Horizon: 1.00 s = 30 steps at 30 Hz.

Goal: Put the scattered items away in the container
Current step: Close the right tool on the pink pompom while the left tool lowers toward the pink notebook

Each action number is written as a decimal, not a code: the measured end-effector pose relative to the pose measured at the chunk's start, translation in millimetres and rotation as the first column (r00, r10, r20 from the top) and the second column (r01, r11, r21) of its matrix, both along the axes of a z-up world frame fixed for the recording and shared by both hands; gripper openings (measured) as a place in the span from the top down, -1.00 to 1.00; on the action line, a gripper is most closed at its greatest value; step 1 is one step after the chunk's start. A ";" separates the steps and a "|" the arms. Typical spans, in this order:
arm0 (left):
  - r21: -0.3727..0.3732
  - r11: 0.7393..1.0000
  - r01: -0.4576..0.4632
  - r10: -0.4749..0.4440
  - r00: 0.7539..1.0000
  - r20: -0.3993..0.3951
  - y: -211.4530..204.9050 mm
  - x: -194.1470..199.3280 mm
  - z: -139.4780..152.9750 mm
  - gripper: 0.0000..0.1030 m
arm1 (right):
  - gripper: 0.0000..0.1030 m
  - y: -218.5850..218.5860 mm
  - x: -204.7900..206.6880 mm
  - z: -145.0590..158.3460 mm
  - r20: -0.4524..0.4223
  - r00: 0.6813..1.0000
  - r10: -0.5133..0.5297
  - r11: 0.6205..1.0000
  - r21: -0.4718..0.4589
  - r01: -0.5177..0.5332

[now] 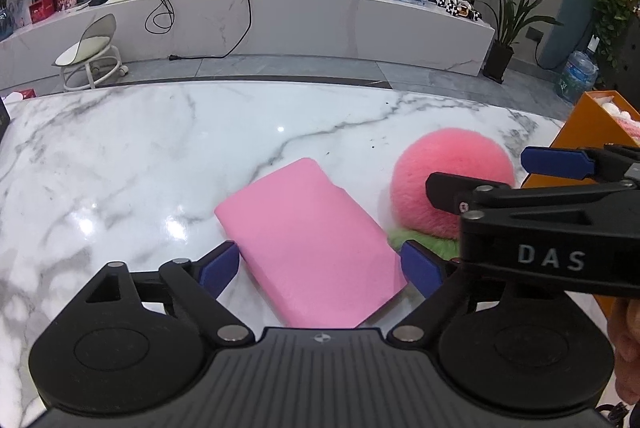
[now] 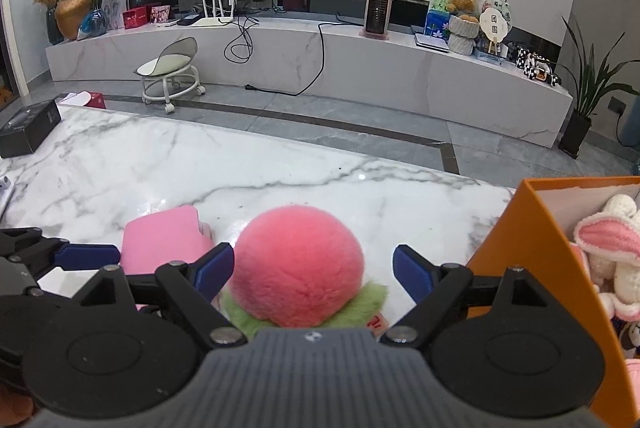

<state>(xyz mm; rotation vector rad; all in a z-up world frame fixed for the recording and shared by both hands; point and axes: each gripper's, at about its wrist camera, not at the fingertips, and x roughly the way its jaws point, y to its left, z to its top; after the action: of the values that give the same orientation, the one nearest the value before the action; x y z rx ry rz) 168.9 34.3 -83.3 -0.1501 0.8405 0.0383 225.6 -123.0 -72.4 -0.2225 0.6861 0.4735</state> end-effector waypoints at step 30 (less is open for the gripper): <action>-0.051 0.997 0.049 -0.050 0.999 -0.020 1.9 3.8 -5.1 -1.00 | 0.03 -1.2 23.4 -24.3 -0.203 0.979 -0.018 0.996 0.087 0.036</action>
<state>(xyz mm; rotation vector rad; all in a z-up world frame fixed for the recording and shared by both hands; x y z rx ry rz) 172.8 36.2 -88.4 -0.1766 0.8667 -0.0278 249.0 -124.1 -96.6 -0.0802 0.8631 0.5039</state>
